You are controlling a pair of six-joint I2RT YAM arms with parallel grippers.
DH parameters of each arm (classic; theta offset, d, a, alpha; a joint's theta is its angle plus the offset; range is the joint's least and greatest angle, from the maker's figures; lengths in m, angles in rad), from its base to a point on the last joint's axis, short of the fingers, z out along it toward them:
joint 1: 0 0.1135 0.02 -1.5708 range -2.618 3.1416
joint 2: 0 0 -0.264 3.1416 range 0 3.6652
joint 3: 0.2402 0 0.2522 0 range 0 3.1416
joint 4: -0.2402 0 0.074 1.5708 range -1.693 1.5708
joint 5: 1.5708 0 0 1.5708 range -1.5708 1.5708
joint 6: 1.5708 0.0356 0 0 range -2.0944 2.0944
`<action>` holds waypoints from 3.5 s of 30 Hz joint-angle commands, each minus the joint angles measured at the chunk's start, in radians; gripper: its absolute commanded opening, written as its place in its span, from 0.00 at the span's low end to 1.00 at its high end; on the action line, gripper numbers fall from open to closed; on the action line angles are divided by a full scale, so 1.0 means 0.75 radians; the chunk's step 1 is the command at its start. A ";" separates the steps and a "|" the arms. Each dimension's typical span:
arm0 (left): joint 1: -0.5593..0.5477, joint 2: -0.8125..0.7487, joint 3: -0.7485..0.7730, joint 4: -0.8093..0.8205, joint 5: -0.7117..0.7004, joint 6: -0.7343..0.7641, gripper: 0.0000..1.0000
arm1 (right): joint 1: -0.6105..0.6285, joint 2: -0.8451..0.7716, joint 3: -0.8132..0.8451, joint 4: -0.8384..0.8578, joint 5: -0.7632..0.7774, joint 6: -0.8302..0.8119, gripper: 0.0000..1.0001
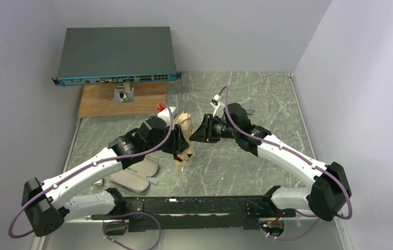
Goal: Open the umbrella
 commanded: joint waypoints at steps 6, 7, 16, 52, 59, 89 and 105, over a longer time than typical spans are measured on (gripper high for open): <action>-0.004 -0.029 0.073 0.119 -0.020 0.013 0.00 | 0.003 -0.001 0.036 -0.007 0.043 -0.019 0.17; -0.004 -0.030 0.073 0.118 -0.019 0.011 0.00 | 0.003 -0.001 0.035 -0.009 0.046 -0.020 0.15; -0.004 -0.037 0.073 0.115 -0.017 0.012 0.00 | 0.003 -0.016 0.010 0.004 0.055 -0.027 0.00; -0.013 -0.061 0.058 0.168 0.001 0.000 0.00 | -0.024 -0.026 0.057 0.017 0.116 0.116 0.00; -0.012 -0.074 0.069 0.159 -0.003 0.003 0.00 | -0.027 -0.082 0.045 -0.067 0.188 0.057 0.00; -0.013 0.007 0.146 0.222 0.503 0.221 0.00 | -0.264 -0.089 0.172 -0.243 0.286 -0.232 0.00; -0.032 0.232 0.209 0.061 0.847 0.373 0.00 | -0.433 -0.051 0.612 -0.344 0.184 -0.333 0.00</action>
